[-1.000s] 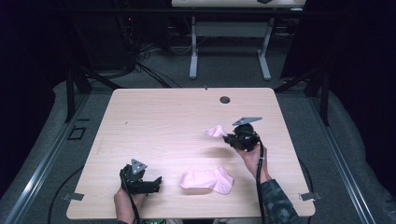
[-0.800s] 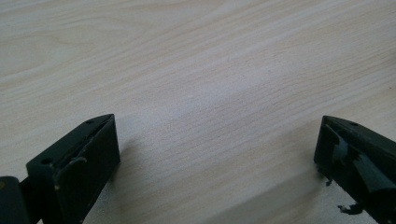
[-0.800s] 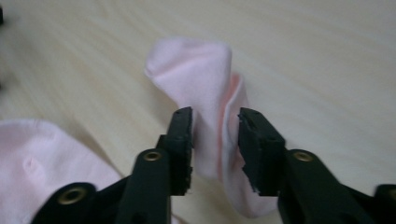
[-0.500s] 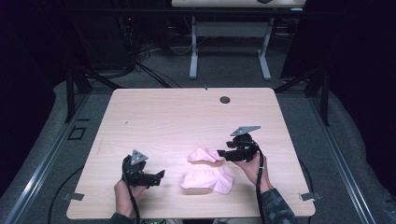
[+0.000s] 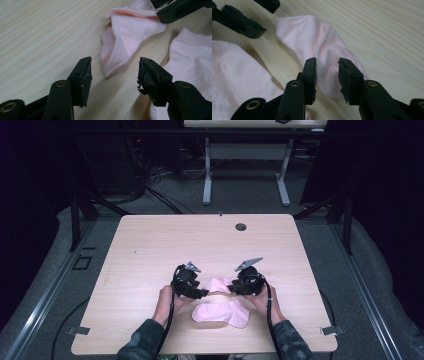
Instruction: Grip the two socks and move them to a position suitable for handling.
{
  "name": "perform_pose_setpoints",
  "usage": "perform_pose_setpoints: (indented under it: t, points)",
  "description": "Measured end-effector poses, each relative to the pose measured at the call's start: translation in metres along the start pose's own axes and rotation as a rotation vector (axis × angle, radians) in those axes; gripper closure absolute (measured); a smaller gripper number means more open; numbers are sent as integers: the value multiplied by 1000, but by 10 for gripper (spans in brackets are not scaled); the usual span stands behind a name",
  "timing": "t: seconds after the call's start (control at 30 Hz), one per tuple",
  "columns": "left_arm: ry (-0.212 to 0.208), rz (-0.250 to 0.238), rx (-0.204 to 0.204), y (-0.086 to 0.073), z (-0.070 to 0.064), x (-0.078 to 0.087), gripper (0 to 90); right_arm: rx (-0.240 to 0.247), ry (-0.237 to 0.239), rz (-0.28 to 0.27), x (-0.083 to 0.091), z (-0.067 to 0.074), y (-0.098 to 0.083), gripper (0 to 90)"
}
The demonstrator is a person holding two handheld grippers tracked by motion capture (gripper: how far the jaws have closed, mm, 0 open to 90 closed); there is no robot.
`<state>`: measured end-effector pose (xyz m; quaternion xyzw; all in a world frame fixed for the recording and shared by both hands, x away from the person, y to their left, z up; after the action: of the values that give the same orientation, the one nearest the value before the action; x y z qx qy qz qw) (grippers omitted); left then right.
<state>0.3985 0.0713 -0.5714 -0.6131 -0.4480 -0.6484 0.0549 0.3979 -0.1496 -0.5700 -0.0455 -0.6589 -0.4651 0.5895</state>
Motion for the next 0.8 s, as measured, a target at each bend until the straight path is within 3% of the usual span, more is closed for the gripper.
perform_pose_setpoints:
  t: [0.13,0.2,0.27,0.33,0.63,0.8]
  points:
    - [20,34,-32,4,-3,-10,613,-3,-6,18,-9,0,-1,804]
    - [33,26,-45,4,-5,-12,673,0,-14,20,-14,1,-1,854]
    - [34,15,-49,5,-5,-13,826,-8,-14,9,-14,2,-2,878]
    - [46,-2,-47,5,-4,-13,869,-8,-19,13,-13,2,-2,880]
    - [34,-48,-45,5,-3,-2,900,-24,-16,-68,19,2,-3,882]
    - [61,-58,-59,3,-2,9,900,-55,-29,-110,36,-6,-6,881]
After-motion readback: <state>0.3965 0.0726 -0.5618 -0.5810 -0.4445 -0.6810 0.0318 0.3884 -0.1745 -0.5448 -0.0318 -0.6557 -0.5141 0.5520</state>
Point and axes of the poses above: each handheld gripper's, and its own axes: x roughly backward along the jaws, y roughly out of its top, z roughly to its left, the point moved 2 cm from there along -x, roughly forward along the jaws, and after that the axes turned 5 degrees about z, right-handed, at the moved point
